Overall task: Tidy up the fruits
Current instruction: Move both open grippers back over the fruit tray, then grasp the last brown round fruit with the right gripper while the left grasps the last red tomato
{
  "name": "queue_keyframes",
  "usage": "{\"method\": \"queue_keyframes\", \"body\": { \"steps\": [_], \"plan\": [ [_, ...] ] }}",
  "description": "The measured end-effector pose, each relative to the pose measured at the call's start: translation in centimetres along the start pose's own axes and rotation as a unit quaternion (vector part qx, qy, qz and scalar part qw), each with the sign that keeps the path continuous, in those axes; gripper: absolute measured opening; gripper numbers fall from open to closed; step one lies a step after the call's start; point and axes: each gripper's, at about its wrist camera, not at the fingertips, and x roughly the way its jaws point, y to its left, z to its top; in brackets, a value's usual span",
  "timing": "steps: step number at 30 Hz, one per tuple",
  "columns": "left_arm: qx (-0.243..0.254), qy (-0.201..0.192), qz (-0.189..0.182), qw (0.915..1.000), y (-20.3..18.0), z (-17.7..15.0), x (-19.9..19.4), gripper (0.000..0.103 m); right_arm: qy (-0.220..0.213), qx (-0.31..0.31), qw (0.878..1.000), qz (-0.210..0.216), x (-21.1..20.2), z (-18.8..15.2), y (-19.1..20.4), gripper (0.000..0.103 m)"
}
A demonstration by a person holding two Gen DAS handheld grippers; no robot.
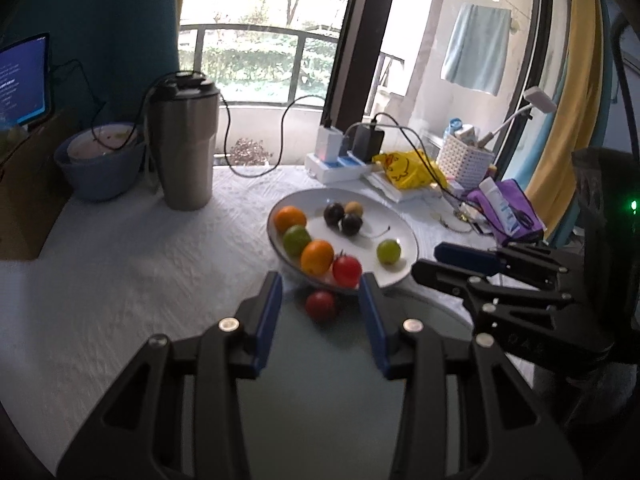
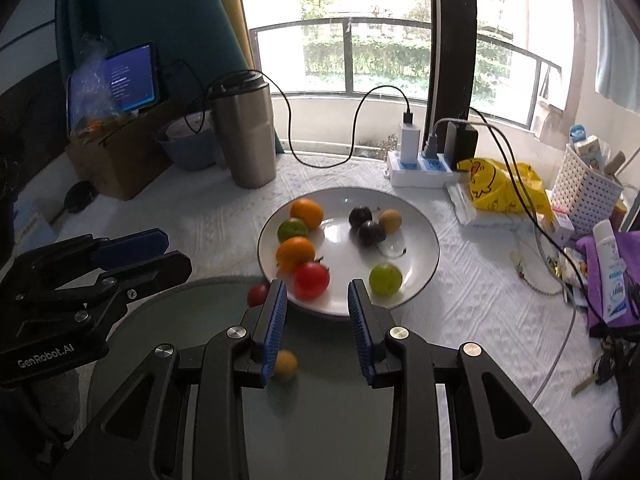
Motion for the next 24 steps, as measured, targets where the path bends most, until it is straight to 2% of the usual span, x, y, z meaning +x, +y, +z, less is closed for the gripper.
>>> {"method": "queue_keyframes", "body": {
  "steps": [8,17,19,21,22,24],
  "plan": [
    [-0.008,0.011,0.004,0.9999,0.2,-2.7,-0.3,0.042,0.016,0.005,1.000,0.004,0.1,-2.5,0.5,0.034],
    [-0.015,0.029,0.010,0.9994,0.9,-4.4,0.3,0.044,0.046,0.012,0.999,0.020,2.2,-4.4,1.3,0.034],
    [-0.017,0.031,0.011,0.9993,1.0,-4.4,0.4,0.047,0.049,0.014,0.998,0.024,2.6,-4.4,1.3,0.034],
    [-0.021,0.033,0.009,0.9992,1.1,-4.5,0.6,0.061,0.053,0.012,0.998,0.032,3.0,-4.4,1.4,0.034],
    [-0.022,0.034,0.008,0.9991,1.1,-4.5,0.7,0.065,0.057,0.011,0.998,0.036,3.2,-4.4,1.5,0.034],
    [-0.025,0.039,0.008,0.9989,1.3,-4.5,1.0,0.068,0.063,0.007,0.997,0.040,3.6,-4.5,1.7,0.034]
  ]
}}
